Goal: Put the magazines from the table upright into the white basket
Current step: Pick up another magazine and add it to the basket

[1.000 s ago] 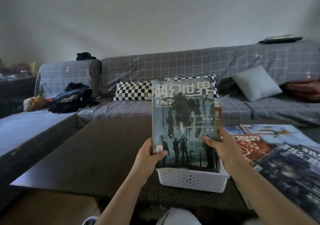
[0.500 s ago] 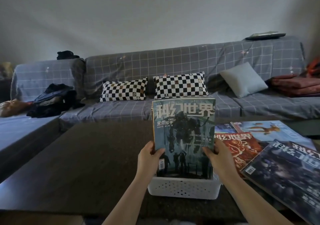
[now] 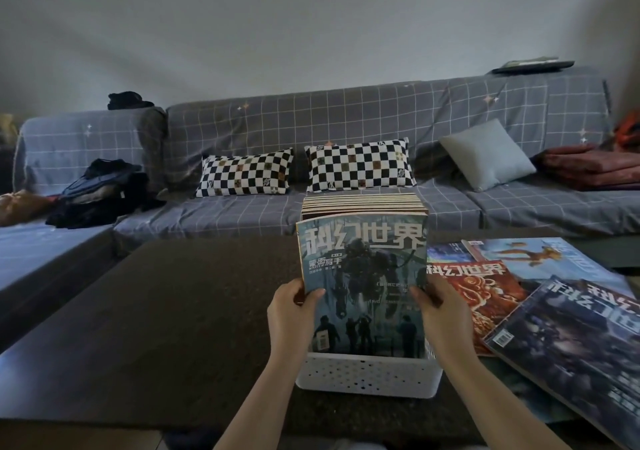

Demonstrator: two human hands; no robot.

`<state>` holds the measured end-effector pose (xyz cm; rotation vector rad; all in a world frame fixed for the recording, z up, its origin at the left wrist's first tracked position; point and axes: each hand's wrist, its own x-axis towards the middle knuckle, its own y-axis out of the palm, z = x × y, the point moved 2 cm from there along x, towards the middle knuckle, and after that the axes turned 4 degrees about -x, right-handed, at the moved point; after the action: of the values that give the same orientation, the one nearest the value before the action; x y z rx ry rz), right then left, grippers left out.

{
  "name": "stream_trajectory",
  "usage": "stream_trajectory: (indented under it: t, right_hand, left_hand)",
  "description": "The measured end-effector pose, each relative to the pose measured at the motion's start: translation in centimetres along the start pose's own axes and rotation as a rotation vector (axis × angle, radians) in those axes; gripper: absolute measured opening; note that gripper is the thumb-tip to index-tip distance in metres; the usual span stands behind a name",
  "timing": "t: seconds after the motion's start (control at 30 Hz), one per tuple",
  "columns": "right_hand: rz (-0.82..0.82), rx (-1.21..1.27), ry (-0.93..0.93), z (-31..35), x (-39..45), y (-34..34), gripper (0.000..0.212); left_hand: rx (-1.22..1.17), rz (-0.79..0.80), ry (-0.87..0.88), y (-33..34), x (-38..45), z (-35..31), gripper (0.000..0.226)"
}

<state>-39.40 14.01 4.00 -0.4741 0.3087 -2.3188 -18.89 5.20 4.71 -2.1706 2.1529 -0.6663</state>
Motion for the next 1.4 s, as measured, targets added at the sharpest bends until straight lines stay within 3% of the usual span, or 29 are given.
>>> stream_trajectory:
  t: [0.07,0.17,0.33,0.43,0.57,0.87,1.17,1.23,1.4]
  right_hand:
    - [-0.018,0.008,0.012,0.0,0.1,0.0,0.029]
    - [-0.051,-0.022,0.021,-0.2,0.1,0.0,0.026]
    - [-0.155,0.026,0.039,0.2,-0.1,-0.1,0.053]
    - [-0.070,-0.048,0.008,0.4,0.0,0.2,0.065]
    - [0.084,-0.046,-0.015,0.2,0.4,0.7,0.058]
    - [0.082,-0.034,-0.062,0.4,0.2,0.4,0.048]
    - [0.075,-0.022,0.004,0.3,0.3,0.4,0.056]
    - [0.053,-0.009,0.003,0.4,0.2,0.3,0.056]
    - [0.012,0.021,-0.015,0.5,-0.4,-0.2,0.046]
  left_hand:
    - [-0.028,-0.056,0.017,-0.2,0.1,-0.5,0.007]
    - [-0.082,-0.145,0.018,-0.3,0.1,-0.8,0.014]
    - [-0.109,-0.187,0.028,-0.2,0.1,-0.1,0.018]
    - [-0.132,-0.112,0.054,0.0,0.1,0.1,0.038]
    - [0.014,0.022,0.127,0.6,0.1,-0.1,0.043]
    - [0.029,0.009,0.073,0.7,0.1,-0.6,0.045]
    - [-0.024,0.011,0.025,1.0,-0.9,-0.6,0.056]
    - [-0.068,-0.044,0.027,1.0,-1.3,-0.7,0.053]
    - [-0.055,-0.196,0.101,0.6,-2.6,-1.0,0.015]
